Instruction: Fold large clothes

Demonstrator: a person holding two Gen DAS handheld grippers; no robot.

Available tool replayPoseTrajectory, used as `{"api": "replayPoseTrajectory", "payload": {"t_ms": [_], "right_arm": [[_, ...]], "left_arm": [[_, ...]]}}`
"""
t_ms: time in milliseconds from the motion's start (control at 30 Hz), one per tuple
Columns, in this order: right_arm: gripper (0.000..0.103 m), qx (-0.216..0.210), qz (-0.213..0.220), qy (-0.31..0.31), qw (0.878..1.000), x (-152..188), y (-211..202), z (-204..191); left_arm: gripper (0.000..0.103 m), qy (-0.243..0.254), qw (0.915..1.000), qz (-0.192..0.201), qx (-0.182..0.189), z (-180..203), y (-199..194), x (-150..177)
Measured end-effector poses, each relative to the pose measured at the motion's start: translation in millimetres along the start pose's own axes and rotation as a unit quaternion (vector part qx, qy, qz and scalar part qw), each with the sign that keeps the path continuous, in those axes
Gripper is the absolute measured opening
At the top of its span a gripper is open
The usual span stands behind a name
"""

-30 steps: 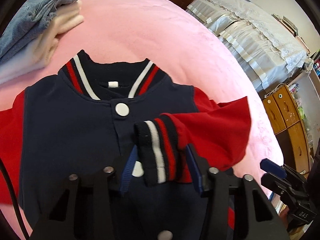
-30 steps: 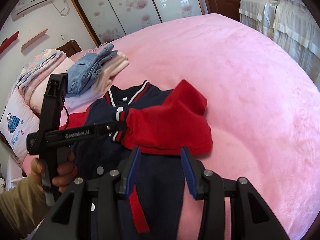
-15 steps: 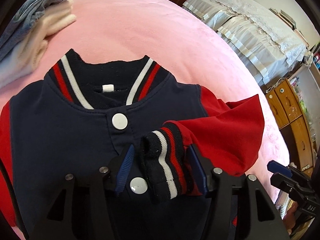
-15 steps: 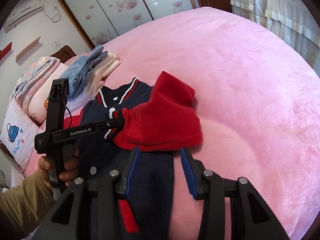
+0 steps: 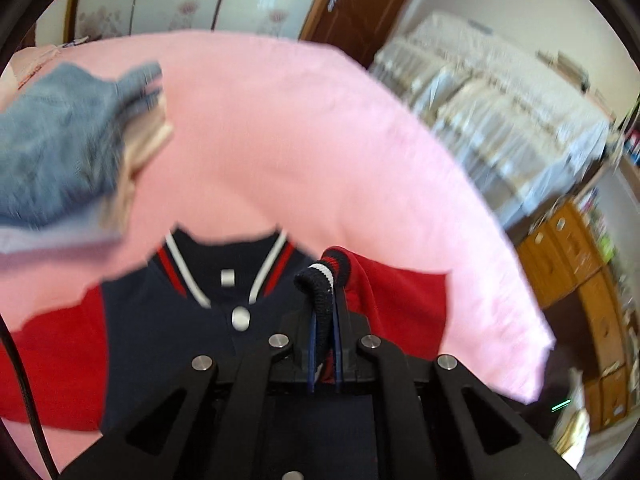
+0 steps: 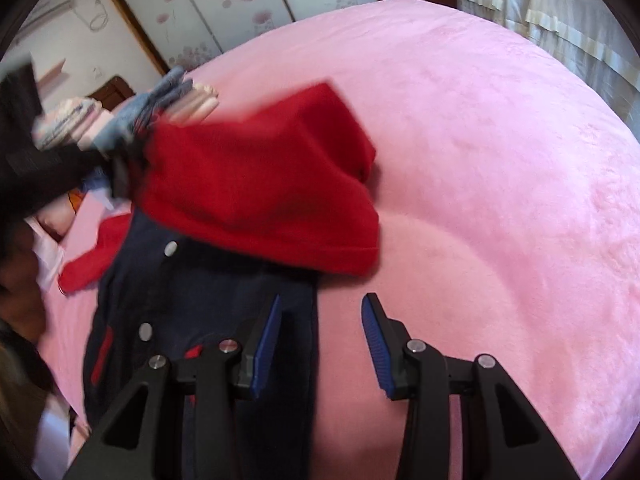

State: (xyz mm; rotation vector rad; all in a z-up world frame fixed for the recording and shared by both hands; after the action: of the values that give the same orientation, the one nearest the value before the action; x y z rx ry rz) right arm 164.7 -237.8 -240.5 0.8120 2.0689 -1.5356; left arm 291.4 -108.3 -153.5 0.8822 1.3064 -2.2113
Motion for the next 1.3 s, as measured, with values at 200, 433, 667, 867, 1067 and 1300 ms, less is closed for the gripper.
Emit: {"api": "replayPoseTrajectory", "payload": {"t_ms": [200,433,667,867,1067,1300], "right_arm": [[0.042,0.016,0.027,-0.012,0.999,-26.8,22.0,-11.4],[0.025,0.052,0.048,-0.037,0.997,-48.1,35.5,-10.2],[0.024,0.068,0.035,-0.092,0.993,-30.5,33.0,-16.2],[0.025,0.031,0.011,-0.104,0.994,-20.4,17.8,-25.6],[0.033,-0.019,0.027,-0.029,0.999,-44.8,-5.8,-17.5],[0.033,-0.031,0.015,0.059,0.998,-90.3,46.2,1.5]], "left_arm": [[0.004,-0.014,0.9993,0.036,-0.003,-3.1,-30.8,-37.6],[0.004,-0.044,0.9965,0.037,-0.061,-62.9,-31.8,-25.6],[0.005,-0.082,0.9854,-0.063,-0.135,-153.3,18.3,59.3],[0.007,-0.103,0.9839,-0.07,-0.128,-169.8,30.6,78.0],[0.007,-0.095,0.9864,-0.072,-0.113,-169.0,27.9,76.3],[0.007,-0.078,0.9889,-0.072,-0.104,-160.3,22.9,64.8]]}}
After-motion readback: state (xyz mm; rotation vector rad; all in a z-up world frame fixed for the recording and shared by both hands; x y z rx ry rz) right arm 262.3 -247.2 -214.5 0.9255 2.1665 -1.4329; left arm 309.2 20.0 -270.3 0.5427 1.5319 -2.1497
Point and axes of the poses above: each gripper's, at about its wrist camera, not at the fingertips, and y roughly the way its jaws point, z to its right, x to its underside, the point moved 10 cm from there along y, roughly the way its jaws point, and after that the axes turned 10 degrees about z, right-handed, at the moved point
